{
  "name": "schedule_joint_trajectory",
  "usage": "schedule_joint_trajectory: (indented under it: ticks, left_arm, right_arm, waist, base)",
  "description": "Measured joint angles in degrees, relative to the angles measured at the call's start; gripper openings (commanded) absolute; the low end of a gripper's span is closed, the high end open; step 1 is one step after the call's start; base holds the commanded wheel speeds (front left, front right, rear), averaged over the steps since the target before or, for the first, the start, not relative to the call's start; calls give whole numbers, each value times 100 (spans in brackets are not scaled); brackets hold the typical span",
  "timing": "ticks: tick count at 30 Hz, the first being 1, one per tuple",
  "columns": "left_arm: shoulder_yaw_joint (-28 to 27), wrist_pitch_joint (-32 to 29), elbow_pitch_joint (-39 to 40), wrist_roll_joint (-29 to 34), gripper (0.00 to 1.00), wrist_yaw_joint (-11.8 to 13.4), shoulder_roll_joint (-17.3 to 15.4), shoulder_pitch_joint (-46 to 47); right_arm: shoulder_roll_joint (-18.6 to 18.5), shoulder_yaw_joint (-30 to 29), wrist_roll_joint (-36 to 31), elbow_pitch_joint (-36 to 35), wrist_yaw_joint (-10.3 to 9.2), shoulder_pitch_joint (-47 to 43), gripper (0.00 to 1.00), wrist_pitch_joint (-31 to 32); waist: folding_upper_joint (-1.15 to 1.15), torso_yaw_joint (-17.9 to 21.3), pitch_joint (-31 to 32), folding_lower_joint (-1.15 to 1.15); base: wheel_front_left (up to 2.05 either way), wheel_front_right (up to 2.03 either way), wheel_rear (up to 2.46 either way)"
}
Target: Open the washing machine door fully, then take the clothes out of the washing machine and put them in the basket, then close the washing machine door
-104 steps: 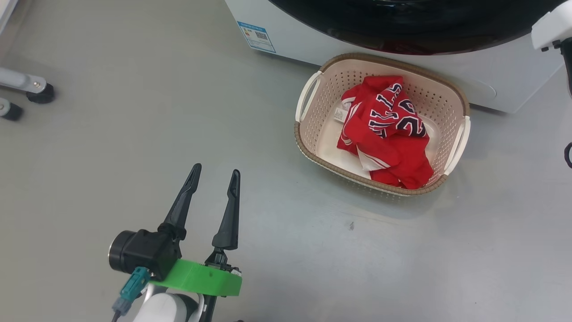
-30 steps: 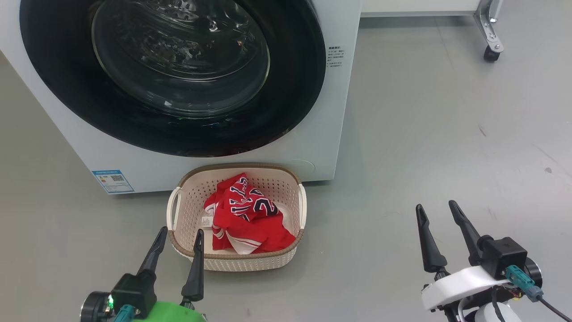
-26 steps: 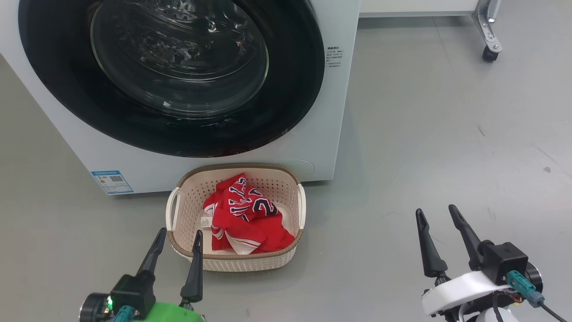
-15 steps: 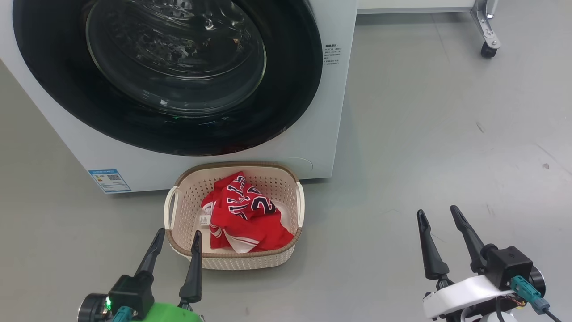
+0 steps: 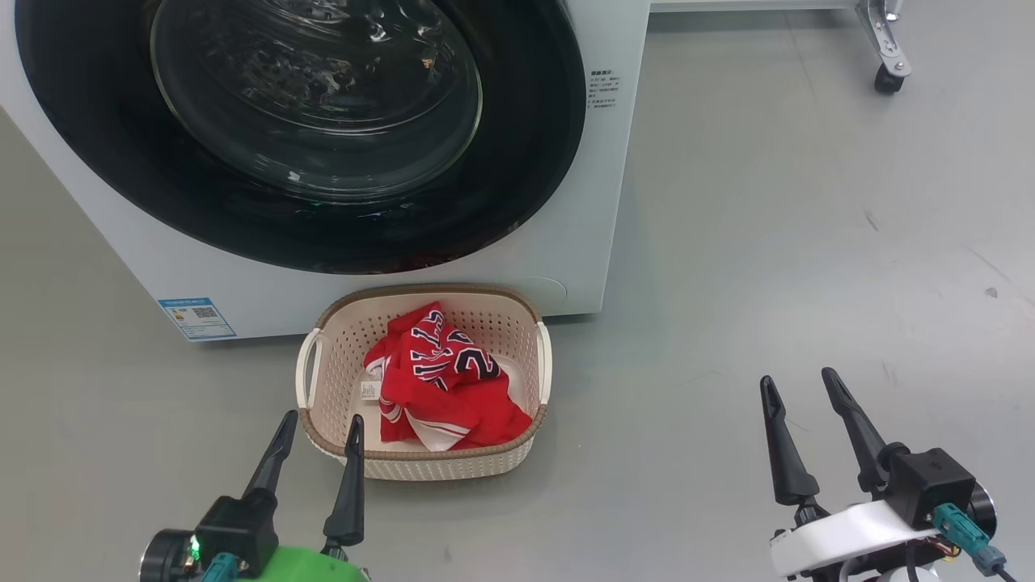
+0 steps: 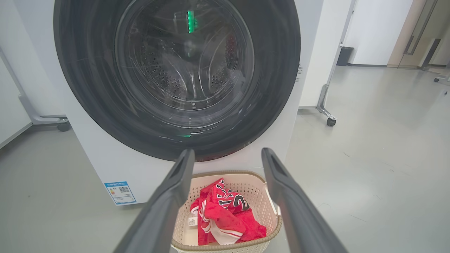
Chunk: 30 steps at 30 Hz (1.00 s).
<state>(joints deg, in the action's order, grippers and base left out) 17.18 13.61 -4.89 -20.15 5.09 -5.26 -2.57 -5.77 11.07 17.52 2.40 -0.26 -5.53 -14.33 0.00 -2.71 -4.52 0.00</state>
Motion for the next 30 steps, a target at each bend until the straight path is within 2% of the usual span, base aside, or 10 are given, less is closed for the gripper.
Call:
schedule_joint_trajectory:
  ticks: [17, 18, 24, 30]
  left_arm:
    - [-18, 0, 24, 13, 100, 26, 7, 0]
    - [-15, 1, 12, 16, 0, 32, 11, -1]
    - [19, 1, -216, -35, 0, 18, 71, -93]
    - [13, 1, -174, -415, 0, -37, 77, -155]
  right_arm:
    - [-23, -13, 0, -198, -51, -99, 100, 100]
    - [-20, -12, 0, -192, -45, -102, 0, 100]
    - [56, 36, 70, 48, -38, -215, 0, 100]
    - [70, 49, 443, 15, 1, -233, 0, 100]
  waist:
    - [0, 32, -30, 0]
    - [0, 36, -31, 0]
    - [0, 39, -29, 0]
    - [0, 57, 2, 0]
  base:
    - [0, 0, 0]
    - [0, 0, 0]
    - [0, 0, 0]
    - [0, 0, 0]
